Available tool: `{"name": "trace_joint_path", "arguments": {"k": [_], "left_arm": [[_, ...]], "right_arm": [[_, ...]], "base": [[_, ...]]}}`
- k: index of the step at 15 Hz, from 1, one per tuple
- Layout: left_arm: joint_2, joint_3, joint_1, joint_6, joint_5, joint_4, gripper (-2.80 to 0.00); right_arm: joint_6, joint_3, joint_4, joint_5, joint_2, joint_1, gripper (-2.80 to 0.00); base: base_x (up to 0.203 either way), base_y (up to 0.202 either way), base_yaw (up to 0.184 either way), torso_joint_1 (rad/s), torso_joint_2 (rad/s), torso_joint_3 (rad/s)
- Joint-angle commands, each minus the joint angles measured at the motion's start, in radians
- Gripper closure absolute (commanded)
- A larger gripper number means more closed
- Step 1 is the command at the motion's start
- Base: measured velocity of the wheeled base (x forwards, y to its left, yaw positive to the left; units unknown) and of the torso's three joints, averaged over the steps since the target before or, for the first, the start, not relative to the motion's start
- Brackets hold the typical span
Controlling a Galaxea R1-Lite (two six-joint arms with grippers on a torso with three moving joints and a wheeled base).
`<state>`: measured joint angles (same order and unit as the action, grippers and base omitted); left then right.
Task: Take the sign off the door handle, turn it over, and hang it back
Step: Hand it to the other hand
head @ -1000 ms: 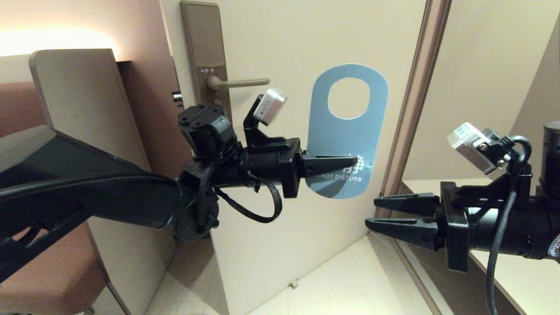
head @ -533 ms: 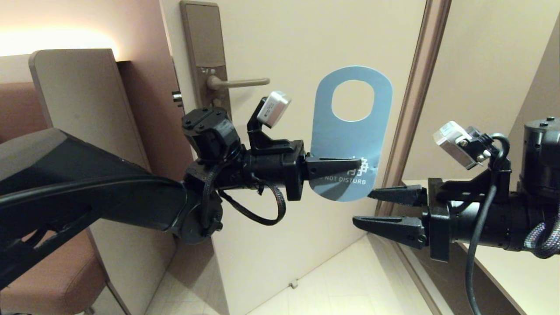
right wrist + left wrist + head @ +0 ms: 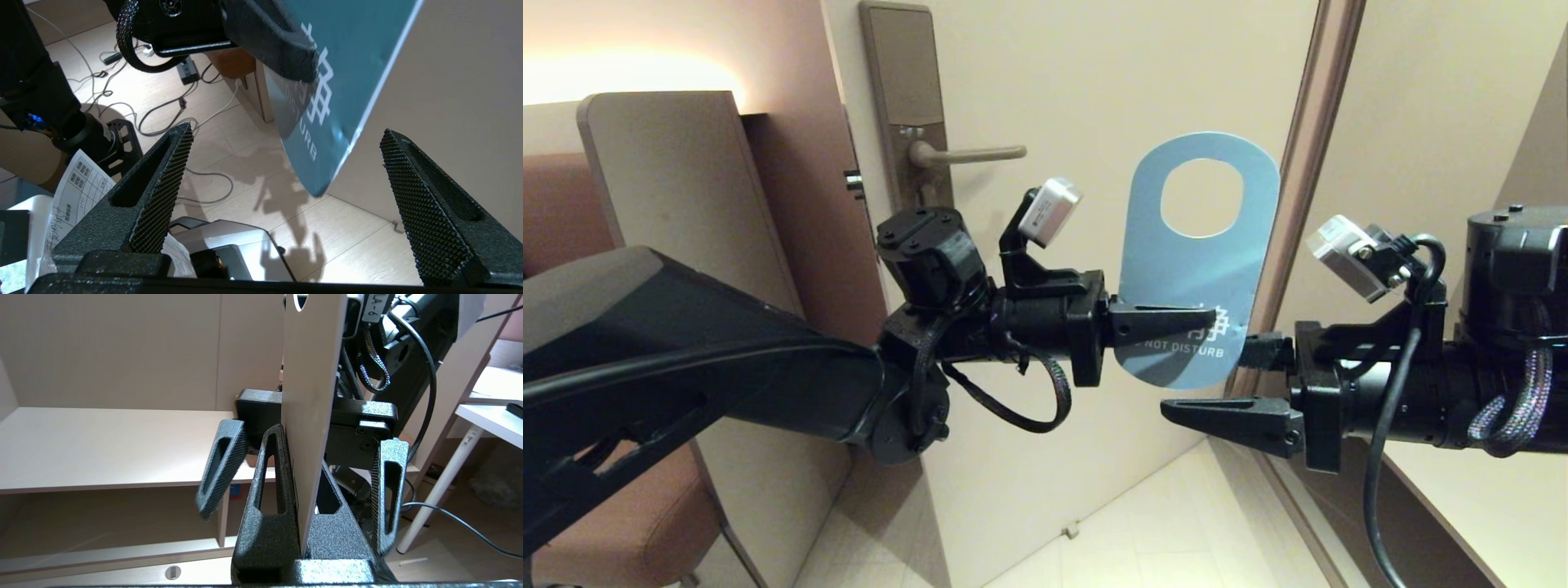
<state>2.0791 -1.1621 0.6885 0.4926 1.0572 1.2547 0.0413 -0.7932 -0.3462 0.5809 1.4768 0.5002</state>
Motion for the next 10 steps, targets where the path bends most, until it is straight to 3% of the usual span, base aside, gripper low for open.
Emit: {"name": "trace_joint_path", "arguments": {"k": [1,10], "left_arm": [[0.010,-0.001,0.018,0.003,-0.006,0.008,0.00],[0.035,-0.053,0.034,0.013,-0.043,0.015,0.00]], "right_arm": [[0.000,-0.006,-0.002,0.005,0.002,0.001,-2.80],[0.000,-0.006,-0.003,0.022,0.005,0.000,-2.80]], "base": [[0.000,0.000,0.000,0.000,0.00,0.000],[0.000,0.000,0.000,0.000,0.00,0.000]]}}
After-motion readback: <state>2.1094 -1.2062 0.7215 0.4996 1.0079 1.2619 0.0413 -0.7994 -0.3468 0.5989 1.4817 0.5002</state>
